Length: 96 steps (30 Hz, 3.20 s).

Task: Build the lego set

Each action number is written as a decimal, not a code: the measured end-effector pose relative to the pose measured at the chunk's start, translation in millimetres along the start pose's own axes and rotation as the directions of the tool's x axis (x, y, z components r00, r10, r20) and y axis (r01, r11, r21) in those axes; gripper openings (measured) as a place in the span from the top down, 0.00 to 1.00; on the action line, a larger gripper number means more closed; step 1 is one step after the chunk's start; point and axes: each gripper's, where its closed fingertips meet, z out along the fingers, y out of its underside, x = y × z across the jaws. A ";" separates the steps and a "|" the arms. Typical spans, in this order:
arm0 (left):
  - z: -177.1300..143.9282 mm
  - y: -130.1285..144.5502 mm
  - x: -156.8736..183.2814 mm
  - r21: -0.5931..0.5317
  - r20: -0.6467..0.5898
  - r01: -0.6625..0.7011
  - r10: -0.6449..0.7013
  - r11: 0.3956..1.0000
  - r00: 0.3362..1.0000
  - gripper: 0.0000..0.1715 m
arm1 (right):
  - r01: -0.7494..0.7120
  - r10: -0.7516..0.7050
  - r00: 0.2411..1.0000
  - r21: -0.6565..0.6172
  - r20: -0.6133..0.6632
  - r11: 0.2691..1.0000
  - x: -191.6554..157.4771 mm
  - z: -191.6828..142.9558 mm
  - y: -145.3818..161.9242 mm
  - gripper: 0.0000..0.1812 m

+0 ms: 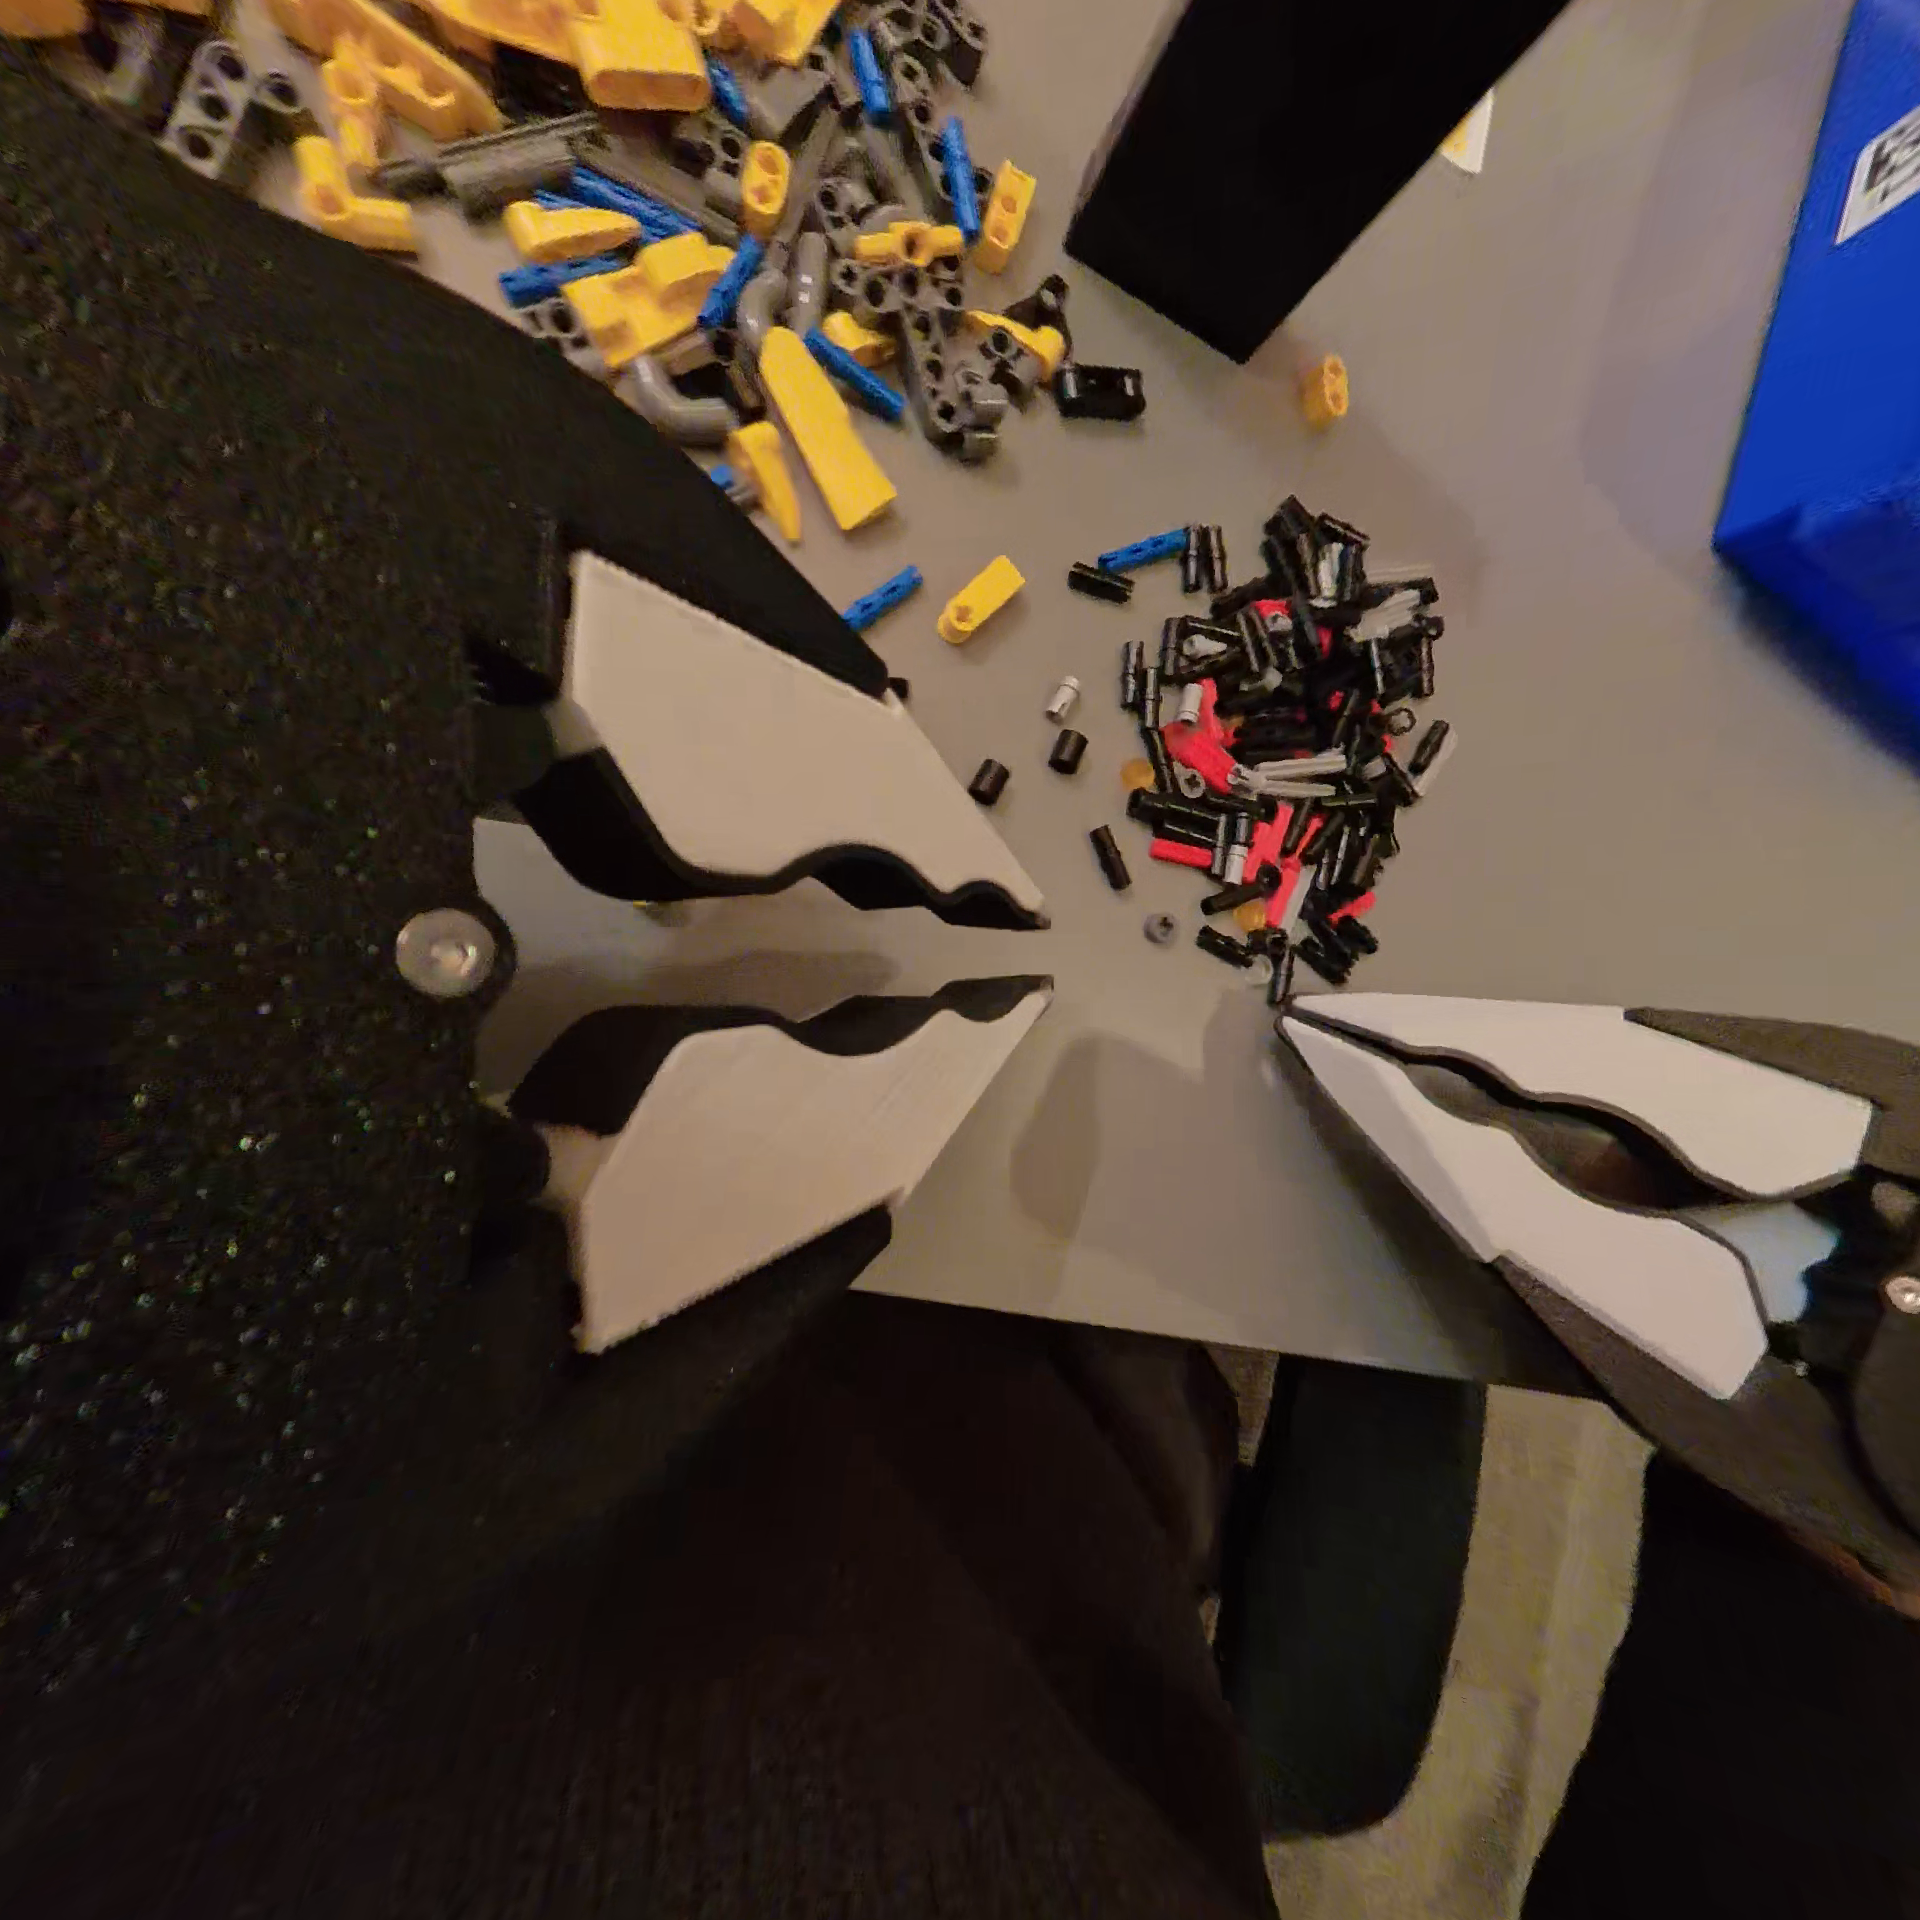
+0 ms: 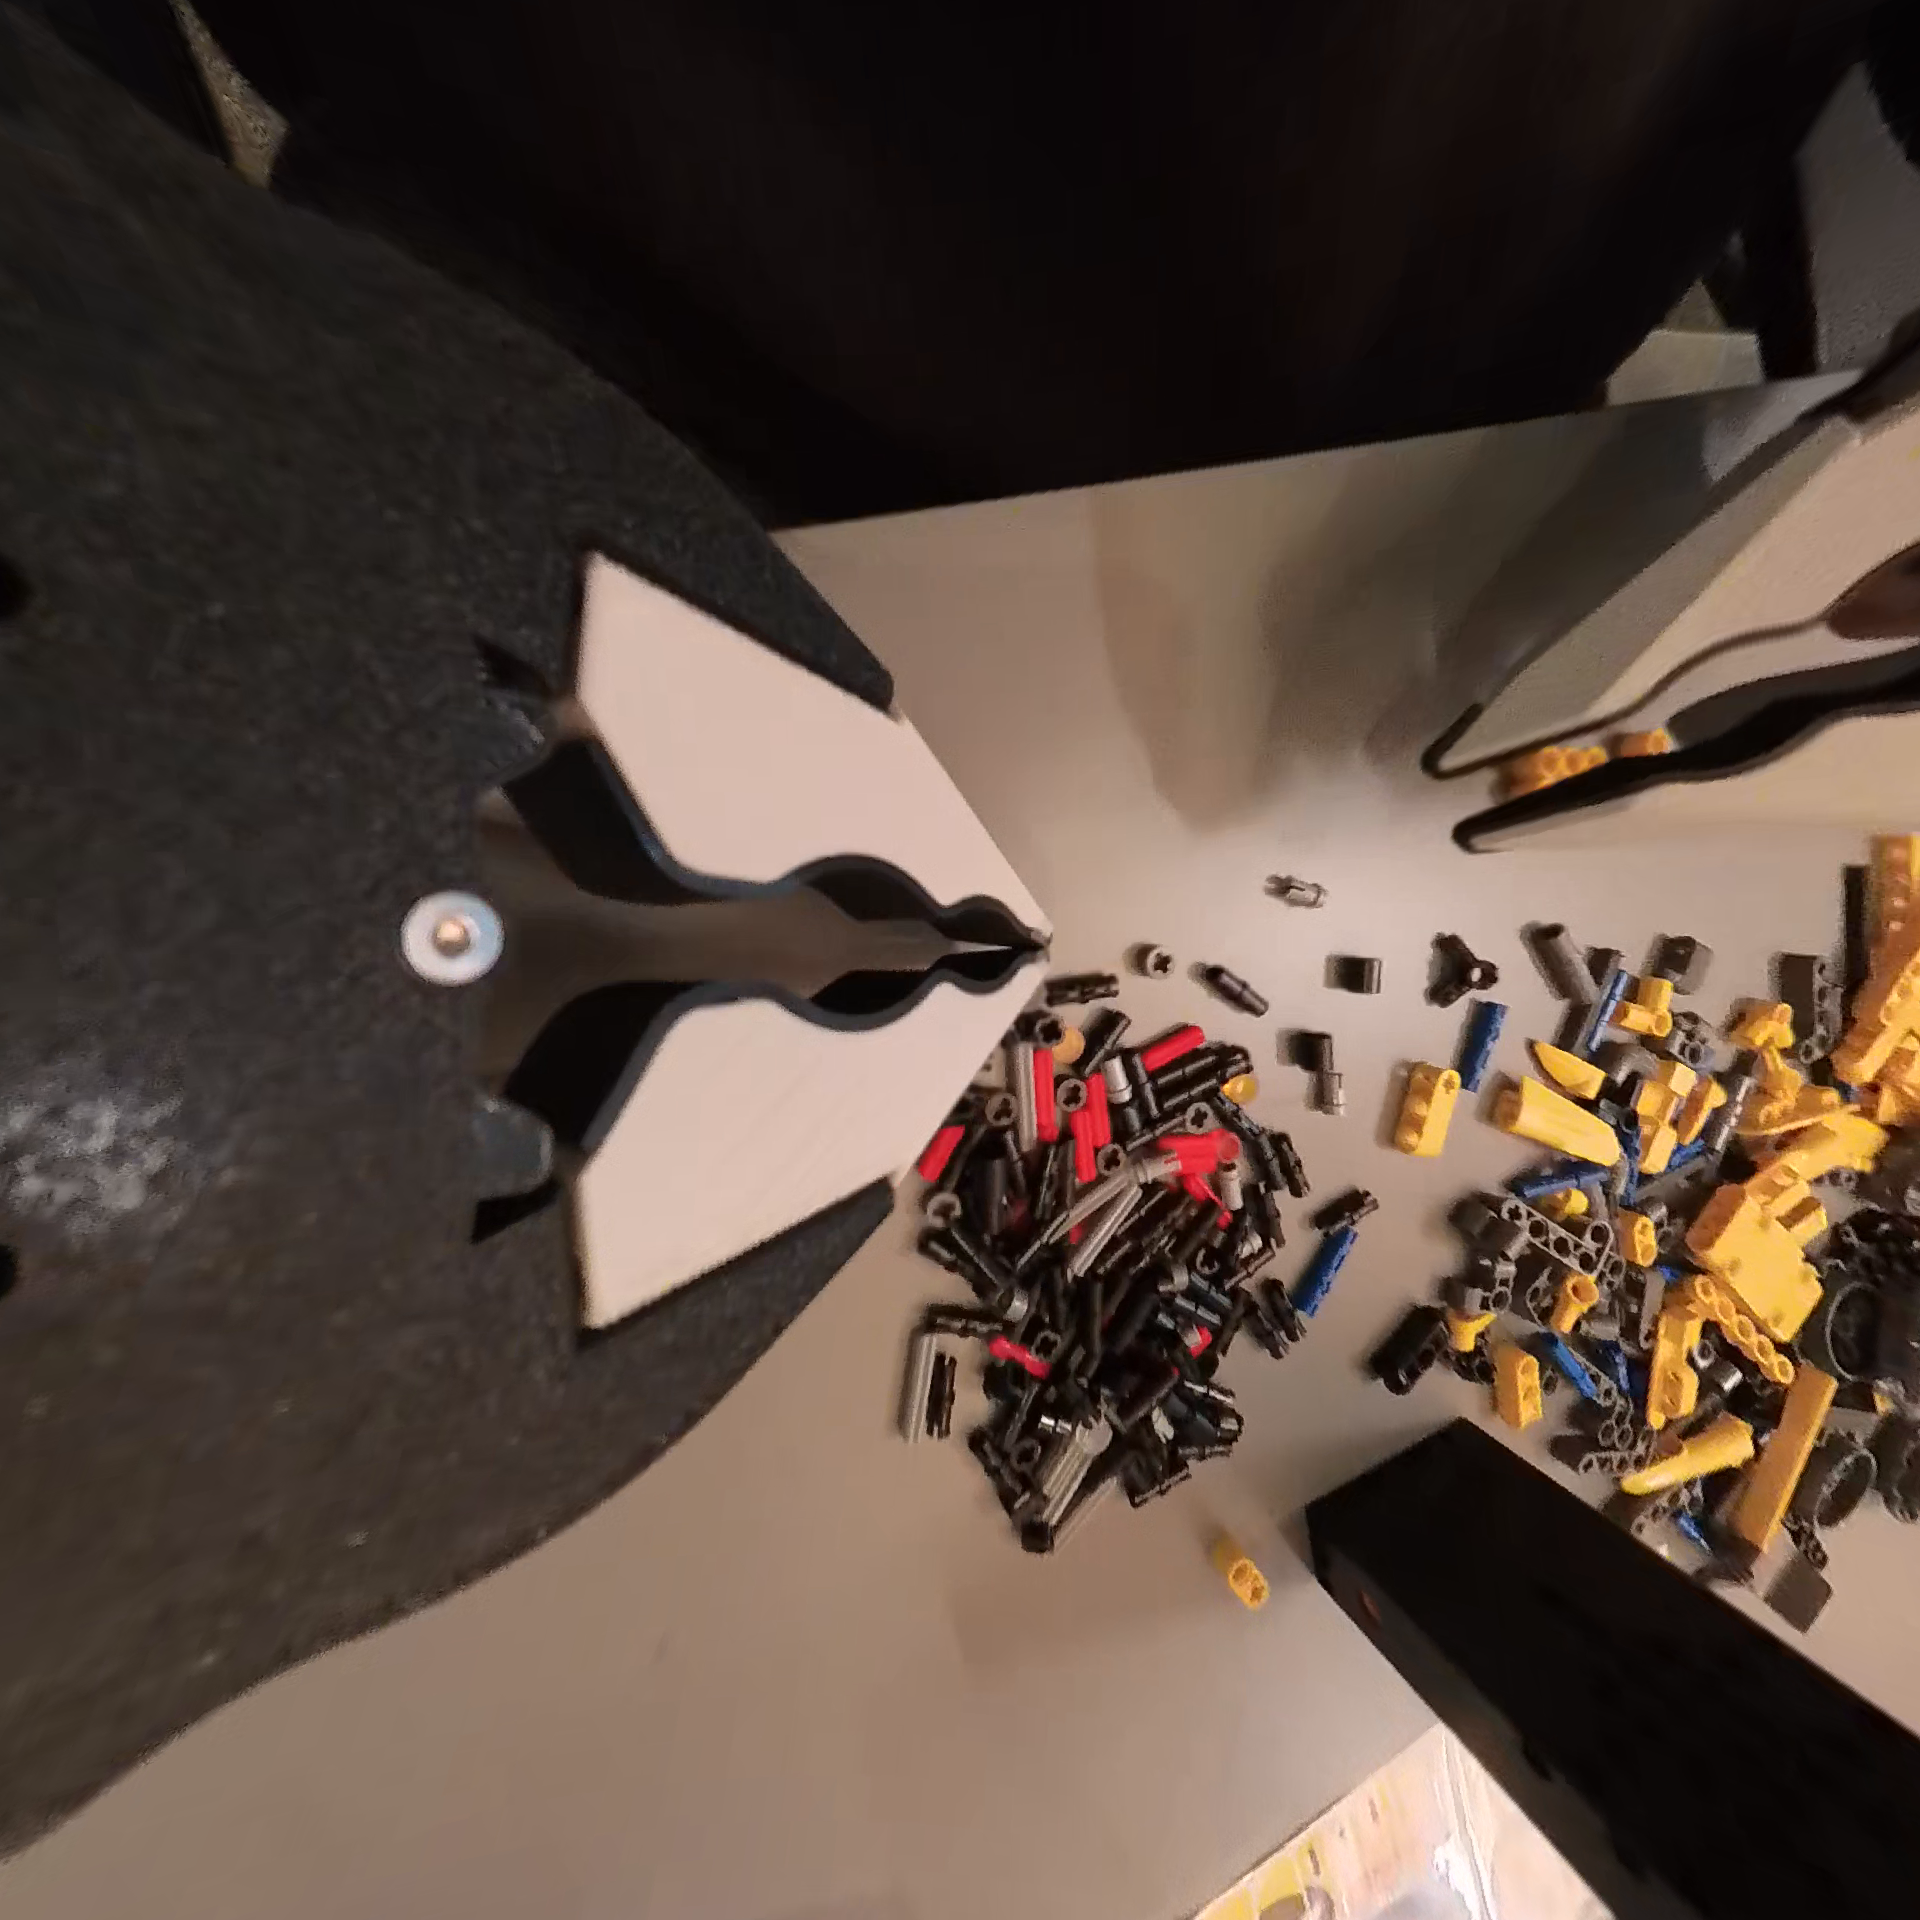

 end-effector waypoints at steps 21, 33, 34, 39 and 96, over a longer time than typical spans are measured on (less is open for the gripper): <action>33.5 12.8 -23.6 -0.200 -0.095 0.005 -0.025 0.980 0.995 1.00 | 0.012 0.008 0.944 -0.058 0.329 0.998 25.1 12.7 6.5 1.00; 27.0 -5.5 -63.4 -0.098 -0.004 0.138 -0.139 0.986 0.990 1.00 | -0.001 0.020 0.944 -0.059 0.329 0.998 45.9 26.1 -1.3 1.00; 25.1 -4.7 -64.6 -0.094 -0.004 0.149 -0.150 0.984 0.989 1.00 | -0.004 0.020 0.948 -0.051 0.317 0.999 47.1 26.3 -2.8 1.00; 10.1 -6.8 -39.3 -0.058 -0.157 0.180 -0.187 0.982 0.970 1.00 | -0.089 0.069 0.930 0.038 0.362 0.995 20.7 11.8 -21.2 1.00; 65.6 -8.2 -33.7 -0.167 -0.111 0.027 -0.046 0.986 0.993 1.00 | -0.060 0.089 0.921 -0.087 0.380 0.994 18.7 26.5 -3.8 1.00</action>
